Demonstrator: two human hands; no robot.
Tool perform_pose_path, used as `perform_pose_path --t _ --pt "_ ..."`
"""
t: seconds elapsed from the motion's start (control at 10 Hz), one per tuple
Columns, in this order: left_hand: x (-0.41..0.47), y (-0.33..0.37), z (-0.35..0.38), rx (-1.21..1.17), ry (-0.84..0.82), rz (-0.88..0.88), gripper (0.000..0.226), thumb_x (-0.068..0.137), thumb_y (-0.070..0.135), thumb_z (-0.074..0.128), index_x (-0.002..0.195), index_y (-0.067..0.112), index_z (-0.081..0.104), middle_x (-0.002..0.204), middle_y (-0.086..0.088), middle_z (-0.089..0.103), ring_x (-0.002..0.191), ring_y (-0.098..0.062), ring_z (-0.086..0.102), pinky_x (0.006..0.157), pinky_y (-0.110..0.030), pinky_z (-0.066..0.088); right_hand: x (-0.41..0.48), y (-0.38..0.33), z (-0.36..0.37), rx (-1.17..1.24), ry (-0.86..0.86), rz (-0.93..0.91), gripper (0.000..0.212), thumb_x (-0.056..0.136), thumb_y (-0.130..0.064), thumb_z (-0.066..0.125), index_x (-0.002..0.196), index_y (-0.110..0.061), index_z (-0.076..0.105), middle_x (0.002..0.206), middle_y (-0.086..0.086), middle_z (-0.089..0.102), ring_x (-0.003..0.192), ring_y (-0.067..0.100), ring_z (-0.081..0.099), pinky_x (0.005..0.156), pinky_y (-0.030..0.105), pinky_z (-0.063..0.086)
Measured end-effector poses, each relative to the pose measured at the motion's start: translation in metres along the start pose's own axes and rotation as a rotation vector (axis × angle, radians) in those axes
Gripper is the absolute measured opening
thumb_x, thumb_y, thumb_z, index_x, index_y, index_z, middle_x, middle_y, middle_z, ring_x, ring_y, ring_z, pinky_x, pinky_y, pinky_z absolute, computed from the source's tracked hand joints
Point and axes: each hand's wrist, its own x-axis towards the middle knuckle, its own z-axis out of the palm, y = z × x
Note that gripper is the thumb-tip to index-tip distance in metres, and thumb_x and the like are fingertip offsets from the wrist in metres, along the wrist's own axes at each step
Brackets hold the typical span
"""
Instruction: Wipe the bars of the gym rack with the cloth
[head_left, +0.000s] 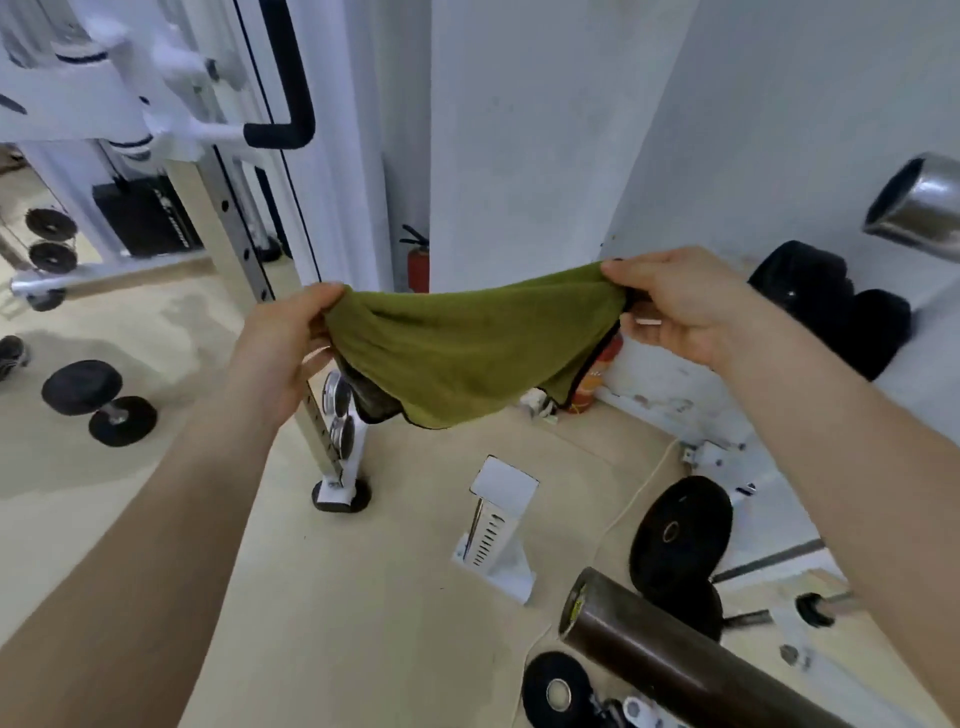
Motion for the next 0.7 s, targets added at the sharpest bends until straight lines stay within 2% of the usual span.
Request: perform_pose_path --t 0.1,0.2,0.3,0.4,0.5,0.6,0.7 --pt "0.048 -0.017 0.039 0.020 0.004 -0.036 0.020 0.087 0.038 0.066 0.089 0.017 0.065 0.079 0.002 0.065 0.071 -0.011 0.063 0.076 -0.028 0.055 0.040 0.029 -0.018 0.054 0.181 -0.011 0.008 0.092 -0.012 0.064 0.086 -0.007 0.063 0.092 0.009 0.064 0.084 0.018 0.064 0.070 0.027 0.060" --pt "0.077 -0.046 0.068 0.014 -0.067 -0.043 0.017 0.089 0.031 0.066 0.087 0.014 0.065 0.084 0.000 0.067 0.077 -0.010 0.065 0.076 -0.023 0.056 0.068 0.065 -0.035 0.111 0.362 0.007 0.012 0.091 -0.011 0.062 0.080 -0.010 0.059 0.094 0.009 0.062 0.087 0.019 0.063 0.074 0.028 0.058" --pt "0.079 -0.096 0.074 0.219 -0.099 0.012 0.031 0.091 0.034 0.063 0.077 0.006 0.064 0.084 -0.003 0.061 0.076 -0.011 0.059 0.074 -0.025 0.050 0.076 0.123 -0.046 0.050 0.396 0.138 0.013 0.090 -0.009 0.061 0.078 -0.006 0.057 0.095 0.017 0.059 0.087 0.023 0.062 0.070 0.031 0.058" --pt "0.066 -0.160 0.053 0.507 -0.090 0.095 0.045 0.094 0.029 0.058 0.072 -0.009 0.050 0.067 -0.009 0.038 0.060 -0.013 0.038 0.060 -0.029 0.027 0.070 0.195 -0.046 -0.015 0.288 0.355 0.005 0.092 -0.008 0.060 0.088 -0.004 0.060 0.111 0.021 0.062 0.103 0.030 0.062 0.086 0.039 0.055" --pt "0.051 -0.228 0.029 0.604 -0.066 0.040 0.046 0.093 0.023 0.058 0.063 -0.009 0.043 0.063 -0.011 0.035 0.060 -0.020 0.036 0.056 -0.030 0.023 0.065 0.253 -0.037 -0.148 0.164 0.497 0.012 0.094 -0.011 0.060 0.097 0.000 0.064 0.113 0.022 0.063 0.104 0.029 0.062 0.090 0.037 0.053" --pt "0.045 -0.287 0.012 0.745 -0.045 -0.070 0.038 0.092 0.022 0.056 0.065 -0.004 0.050 0.060 -0.019 0.046 0.057 -0.023 0.042 0.052 -0.030 0.026 0.065 0.290 -0.024 -0.290 0.030 0.552 0.015 0.092 -0.013 0.062 0.096 0.001 0.067 0.109 0.025 0.065 0.097 0.025 0.062 0.093 0.038 0.051" --pt "0.040 -0.320 0.011 0.832 -0.005 -0.175 0.022 0.089 0.022 0.057 0.098 0.004 0.067 0.098 -0.019 0.064 0.082 -0.026 0.059 0.067 -0.034 0.044 0.068 0.301 -0.010 -0.389 -0.064 0.631 0.017 0.090 -0.012 0.060 0.102 -0.001 0.067 0.105 0.015 0.062 0.099 0.022 0.058 0.083 0.032 0.050"
